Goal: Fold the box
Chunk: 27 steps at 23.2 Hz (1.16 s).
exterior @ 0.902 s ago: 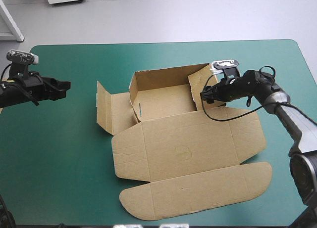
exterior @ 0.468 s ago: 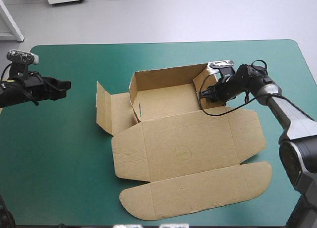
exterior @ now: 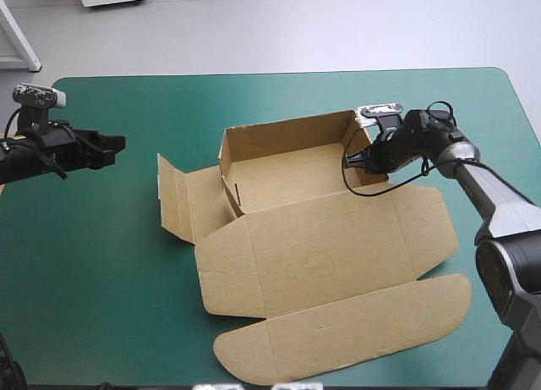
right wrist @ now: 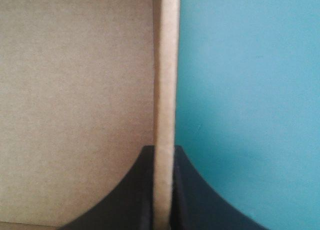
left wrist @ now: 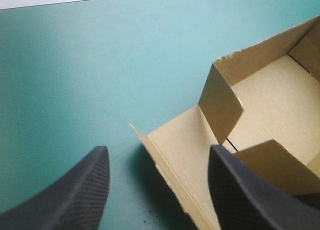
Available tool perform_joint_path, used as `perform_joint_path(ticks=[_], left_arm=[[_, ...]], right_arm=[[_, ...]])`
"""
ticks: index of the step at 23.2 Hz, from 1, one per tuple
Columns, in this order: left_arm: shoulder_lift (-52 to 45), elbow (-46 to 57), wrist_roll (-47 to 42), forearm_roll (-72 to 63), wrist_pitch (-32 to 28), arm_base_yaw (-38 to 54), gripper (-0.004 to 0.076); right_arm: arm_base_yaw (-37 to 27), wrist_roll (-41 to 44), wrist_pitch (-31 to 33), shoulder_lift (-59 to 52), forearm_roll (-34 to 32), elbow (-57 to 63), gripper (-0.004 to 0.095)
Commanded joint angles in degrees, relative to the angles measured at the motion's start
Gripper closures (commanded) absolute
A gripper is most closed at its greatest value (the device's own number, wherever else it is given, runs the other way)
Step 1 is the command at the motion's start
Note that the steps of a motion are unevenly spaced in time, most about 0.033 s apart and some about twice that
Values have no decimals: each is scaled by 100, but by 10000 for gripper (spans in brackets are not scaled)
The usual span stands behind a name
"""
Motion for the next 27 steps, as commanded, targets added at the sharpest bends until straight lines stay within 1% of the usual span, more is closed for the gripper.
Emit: perform_joint_path(ticks=[1, 5, 8, 13, 16, 18, 19, 21, 22, 24, 25, 27], left_arm=[[-163, -145, -11, -410, -111, -38, 304], [-163, -145, -12, -457, -133, -106, 304], [-163, -145, -12, -403, -186, -187, 304], [-92, -145, -193, -283, -255, -187, 304], [181, -145, -292, -371, -13, -187, 304], [292, -145, -151, -620, 25, -147, 304], [292, -145, -127, -734, 36, -99, 304], [270, -145, 18, -1084, 182, 196, 304], [270, -145, 97, -1320, 280, 410, 304], [291, -145, 262, -1734, 279, 751, 304], [304, -145, 272, -1834, 255, 852, 304], [375, -145, 285, -1887, 255, 903, 304]], right_arm=[[2, 553, -253, -307, -238, -306, 907], [2, 1018, -234, -307, -707, -475, 908], [2, 1088, -127, -307, -823, -557, 908], [2, 1168, -177, -319, -769, -567, 909], [2, 1105, -255, -382, -602, -567, 909], [-69, 1061, -469, -539, -542, -567, 909], [-146, 942, -499, -597, -409, -567, 909], [-437, 561, -475, -711, 103, -567, 910], [-645, 247, -461, -771, 546, -567, 910], [-1014, -356, -423, -919, 1449, -567, 910], [-1164, -606, -378, -975, 1778, -567, 910], [-1283, -870, -322, -1012, 2144, -567, 910]])
